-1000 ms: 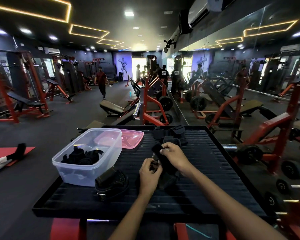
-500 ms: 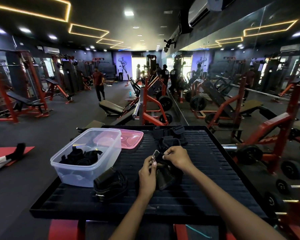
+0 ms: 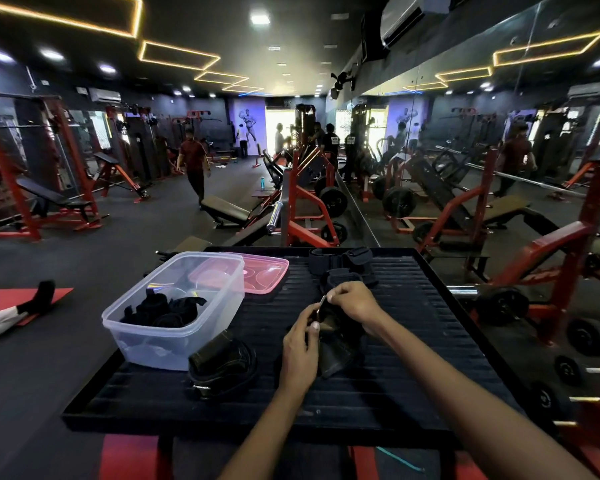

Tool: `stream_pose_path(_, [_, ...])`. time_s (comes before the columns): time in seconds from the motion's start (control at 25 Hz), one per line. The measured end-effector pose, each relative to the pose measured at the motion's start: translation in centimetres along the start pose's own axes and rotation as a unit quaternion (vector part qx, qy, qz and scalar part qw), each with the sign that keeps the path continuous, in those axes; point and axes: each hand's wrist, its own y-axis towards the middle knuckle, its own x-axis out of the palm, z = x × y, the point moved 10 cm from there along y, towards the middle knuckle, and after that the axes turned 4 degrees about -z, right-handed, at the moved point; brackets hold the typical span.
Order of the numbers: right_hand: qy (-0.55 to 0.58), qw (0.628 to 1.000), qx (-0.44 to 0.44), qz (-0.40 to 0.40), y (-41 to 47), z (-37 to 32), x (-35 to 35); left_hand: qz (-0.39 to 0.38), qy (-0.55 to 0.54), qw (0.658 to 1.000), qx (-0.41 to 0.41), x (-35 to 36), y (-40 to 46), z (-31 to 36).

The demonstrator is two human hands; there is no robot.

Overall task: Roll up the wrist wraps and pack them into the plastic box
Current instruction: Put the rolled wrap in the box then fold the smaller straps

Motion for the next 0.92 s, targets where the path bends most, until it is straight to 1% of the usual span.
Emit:
stream_pose_path(0.08, [-0.035, 0.999, -0.011, 0.002, 0.2, -0.5, 0.4, -0.005, -0.002, 1.0, -0.007, 0.1, 0.0, -0.2])
stream_pose_path(0.24, [-0.085, 0.991, 0.013, -0.1, 0.9, -0.7, 2.7, -0.028, -0.025, 0.999, -0.016, 0.5, 0.1, -0.1])
stream_pose_path(0.32, [-0.086, 0.99, -0.004, -0.111, 1.3, -1.2, 3.0, -0.027, -0.045, 0.998, -0.043, 0.5, 0.2, -0.7])
stream_pose_path(0.36, [-0.067, 0.993, -0.02, -0.096, 1.5, -1.7, 2.7, -0.023, -0.064, 0.995, -0.069, 0.5, 0.2, -1.3])
stream_pose_path(0.44, [0.009, 0.997, -0.042, -0.057, 1.5, -2.4, 1.8, -0.032, -0.075, 0.99, -0.112, 0.8, 0.0, -2.3])
stream_pose_path(0.52, [0.066, 0.996, -0.053, -0.026, 1.1, -2.9, 0.6, -0.07, -0.051, 0.989, -0.116, 1.6, -0.1, -2.4])
stream_pose_path(0.6, [0.086, 0.995, -0.052, -0.026, 0.4, -3.0, -0.3, -0.1, -0.018, 0.989, -0.111, 2.2, -0.2, -2.2])
stream_pose_path(0.72, [0.131, 0.99, -0.034, -0.039, -0.3, -2.1, -1.5, -0.078, -0.009, 0.989, -0.123, 1.8, 0.0, -2.3])
stream_pose_path(0.84, [0.249, 0.968, 0.021, -0.038, -0.9, 0.4, -2.0, -0.042, -0.009, 0.989, -0.142, 1.1, 0.2, -2.7])
stream_pose_path(0.92, [0.286, 0.956, 0.043, -0.045, -1.5, 1.8, -1.7, -0.016, -0.004, 0.987, -0.158, 0.5, 0.2, -3.2])
